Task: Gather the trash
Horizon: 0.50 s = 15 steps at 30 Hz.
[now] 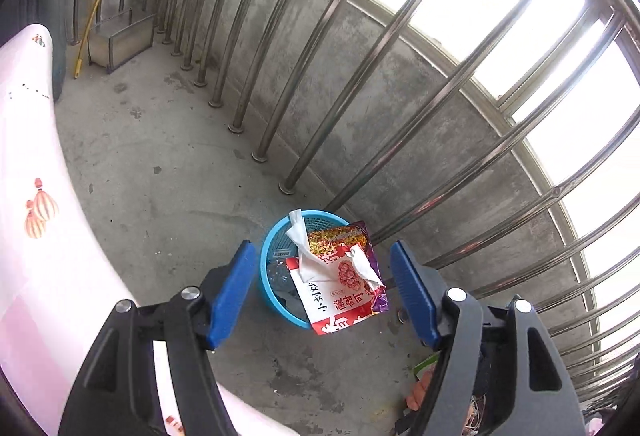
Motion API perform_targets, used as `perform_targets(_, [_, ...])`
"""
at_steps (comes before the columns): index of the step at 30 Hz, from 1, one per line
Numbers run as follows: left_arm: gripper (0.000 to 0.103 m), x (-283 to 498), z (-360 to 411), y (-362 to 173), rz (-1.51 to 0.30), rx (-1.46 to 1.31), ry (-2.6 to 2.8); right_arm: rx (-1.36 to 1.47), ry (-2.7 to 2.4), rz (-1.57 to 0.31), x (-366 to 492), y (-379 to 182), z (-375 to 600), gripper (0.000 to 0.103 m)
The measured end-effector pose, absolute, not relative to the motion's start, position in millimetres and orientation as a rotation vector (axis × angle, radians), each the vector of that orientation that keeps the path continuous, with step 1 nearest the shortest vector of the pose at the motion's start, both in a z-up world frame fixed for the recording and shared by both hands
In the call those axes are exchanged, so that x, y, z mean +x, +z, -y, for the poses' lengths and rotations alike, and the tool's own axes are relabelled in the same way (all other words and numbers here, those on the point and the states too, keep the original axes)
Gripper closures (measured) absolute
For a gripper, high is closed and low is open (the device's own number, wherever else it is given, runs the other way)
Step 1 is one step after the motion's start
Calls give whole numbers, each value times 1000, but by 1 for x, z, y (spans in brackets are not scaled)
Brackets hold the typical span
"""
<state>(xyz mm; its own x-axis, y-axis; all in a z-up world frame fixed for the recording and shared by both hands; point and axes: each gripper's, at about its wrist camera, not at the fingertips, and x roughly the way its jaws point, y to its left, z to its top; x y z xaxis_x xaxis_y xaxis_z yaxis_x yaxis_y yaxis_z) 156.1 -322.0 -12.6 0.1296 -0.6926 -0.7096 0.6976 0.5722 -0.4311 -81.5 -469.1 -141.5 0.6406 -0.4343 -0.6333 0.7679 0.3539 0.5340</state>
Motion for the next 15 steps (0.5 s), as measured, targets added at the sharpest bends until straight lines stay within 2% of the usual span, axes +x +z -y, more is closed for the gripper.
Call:
perform_targets(5, [23, 137, 228, 33, -863, -29, -897, 847, -693, -349, -66, -91, 438, 42])
perform_targets(10, [6, 107, 145, 60, -727, -88, -721, 716, -541, -281, -39, -28, 394, 33])
perform_targets(15, [6, 80, 76, 74, -633, -161, -564, 491, -383, -271, -4, 31, 332, 23])
